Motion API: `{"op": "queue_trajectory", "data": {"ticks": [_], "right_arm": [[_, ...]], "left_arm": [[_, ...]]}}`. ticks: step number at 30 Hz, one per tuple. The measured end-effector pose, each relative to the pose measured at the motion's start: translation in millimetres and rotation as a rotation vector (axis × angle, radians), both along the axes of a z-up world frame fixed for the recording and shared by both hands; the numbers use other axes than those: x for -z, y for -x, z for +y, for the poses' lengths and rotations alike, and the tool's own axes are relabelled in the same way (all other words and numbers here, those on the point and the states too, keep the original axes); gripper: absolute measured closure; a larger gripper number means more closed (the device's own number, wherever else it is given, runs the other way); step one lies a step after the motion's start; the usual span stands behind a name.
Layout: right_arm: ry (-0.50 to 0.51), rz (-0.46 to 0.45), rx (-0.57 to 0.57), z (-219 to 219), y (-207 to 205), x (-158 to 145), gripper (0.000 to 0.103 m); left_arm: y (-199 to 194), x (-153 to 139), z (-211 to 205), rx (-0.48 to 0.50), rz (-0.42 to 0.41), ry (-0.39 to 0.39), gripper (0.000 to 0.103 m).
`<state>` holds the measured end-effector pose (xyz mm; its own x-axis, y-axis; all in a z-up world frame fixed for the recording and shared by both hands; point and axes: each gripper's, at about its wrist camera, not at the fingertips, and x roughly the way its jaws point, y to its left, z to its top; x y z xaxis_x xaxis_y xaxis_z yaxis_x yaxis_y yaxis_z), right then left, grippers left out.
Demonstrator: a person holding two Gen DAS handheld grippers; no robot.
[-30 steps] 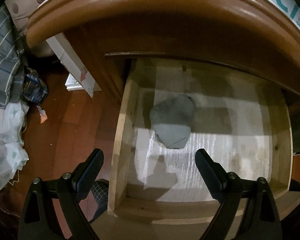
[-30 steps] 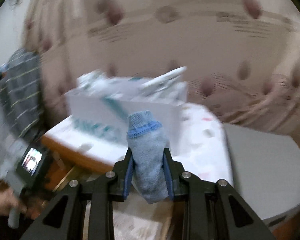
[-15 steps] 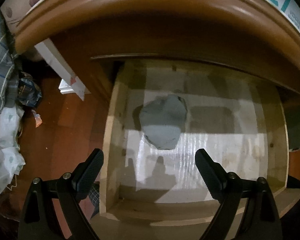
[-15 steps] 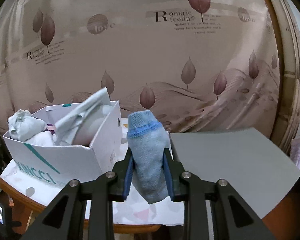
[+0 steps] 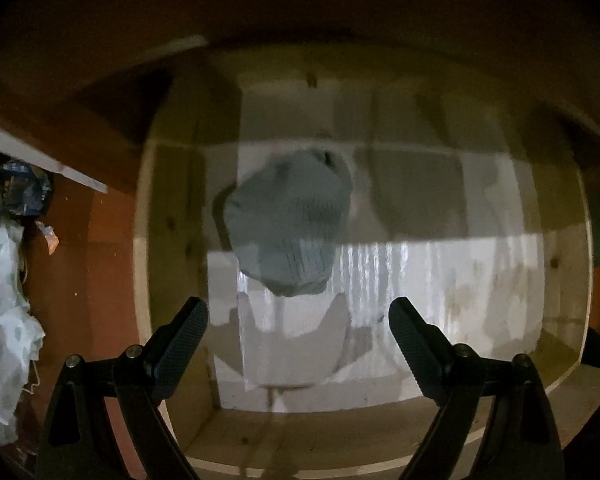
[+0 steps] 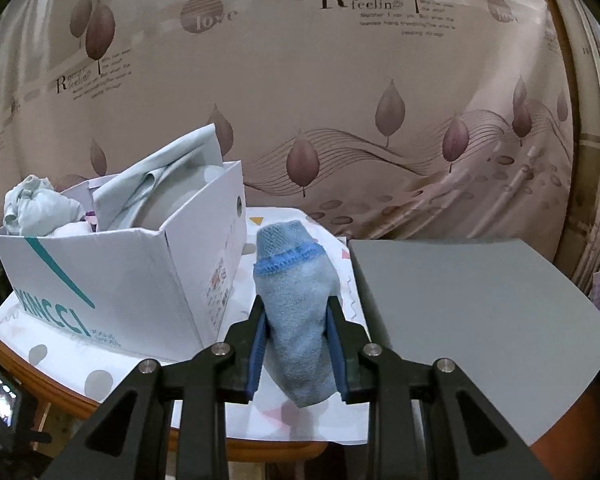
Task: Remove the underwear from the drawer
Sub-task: 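Grasp the grey knit sock in the drawer with the left gripper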
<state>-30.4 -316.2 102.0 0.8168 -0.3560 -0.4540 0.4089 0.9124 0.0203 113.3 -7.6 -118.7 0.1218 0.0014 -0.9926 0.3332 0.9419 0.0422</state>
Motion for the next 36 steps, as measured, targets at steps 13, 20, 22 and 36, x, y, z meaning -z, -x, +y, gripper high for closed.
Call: {"op": "queue_trajectory", "data": {"ticks": [13,20,22,36], "right_arm": [[-0.019,0.016,-0.014,-2,-3,5,0.075],[-0.024,0.019,-0.014,-5,-2,6,0.075],[-0.027,0.023,-0.018,-5,-3,7,0.075],[-0.017,0.034,-0.048,2,-4,9,0.075]], "left_arm": [[-9,10,-28,0.218,-0.019,-0.085,0.027],[-4,30,-33,0.264,0.021,-0.134,0.027],[-5,32,-33,0.263,0.03,-0.135,0.027],[-13,32,-6,0.137,0.049,-0.09,0.077]]}}
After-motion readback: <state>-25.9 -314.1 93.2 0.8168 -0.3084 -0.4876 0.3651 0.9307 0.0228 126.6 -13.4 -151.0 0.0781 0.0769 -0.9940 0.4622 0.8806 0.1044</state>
